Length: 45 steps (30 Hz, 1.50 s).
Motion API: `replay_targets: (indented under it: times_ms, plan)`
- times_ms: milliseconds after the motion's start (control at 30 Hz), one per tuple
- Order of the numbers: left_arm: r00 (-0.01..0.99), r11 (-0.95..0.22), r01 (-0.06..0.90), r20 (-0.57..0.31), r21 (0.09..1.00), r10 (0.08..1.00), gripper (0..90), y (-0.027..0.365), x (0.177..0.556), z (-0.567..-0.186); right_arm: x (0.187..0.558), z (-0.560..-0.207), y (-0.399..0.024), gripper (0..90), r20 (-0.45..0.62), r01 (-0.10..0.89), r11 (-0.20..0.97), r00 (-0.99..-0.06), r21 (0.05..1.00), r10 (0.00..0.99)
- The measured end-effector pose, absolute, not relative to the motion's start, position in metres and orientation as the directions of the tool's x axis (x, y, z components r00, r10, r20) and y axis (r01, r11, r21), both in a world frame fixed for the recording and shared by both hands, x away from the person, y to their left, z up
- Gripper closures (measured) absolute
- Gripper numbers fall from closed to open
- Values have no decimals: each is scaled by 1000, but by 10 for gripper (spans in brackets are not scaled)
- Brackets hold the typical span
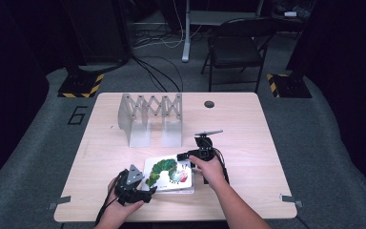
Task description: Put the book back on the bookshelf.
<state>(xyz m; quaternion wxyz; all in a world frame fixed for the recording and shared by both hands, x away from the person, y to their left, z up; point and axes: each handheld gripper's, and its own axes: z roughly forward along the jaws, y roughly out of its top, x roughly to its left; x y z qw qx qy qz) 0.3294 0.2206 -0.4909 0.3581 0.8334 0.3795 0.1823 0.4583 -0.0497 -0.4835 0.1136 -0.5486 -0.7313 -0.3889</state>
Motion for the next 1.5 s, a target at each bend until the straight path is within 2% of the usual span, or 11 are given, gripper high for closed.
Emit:
replay_targets:
  times_ms: [300,433,467,567,967,1500]
  plan:
    - [630,-414,559,-43,719,776,204,224,343,-497,458,-483,-49,535,593,893,95,-369,441,716]
    - [614,-384,571,-67,726,786,177,225,345,-501,458,-483,-50,535,589,891,99,-373,444,717]
    - [595,-349,586,-96,732,798,169,224,346,-502,458,-483,-50,535,589,890,99,-374,444,717]
    - [597,-360,586,-86,726,798,149,226,346,-503,457,-482,-49,535,595,894,91,-364,438,717]
    - [598,-304,596,-157,743,786,135,224,347,-507,457,-483,-49,535,588,889,95,-372,447,718]
    - [596,-293,593,-163,750,787,81,226,347,-512,454,-480,-50,535,587,884,92,-378,458,716]
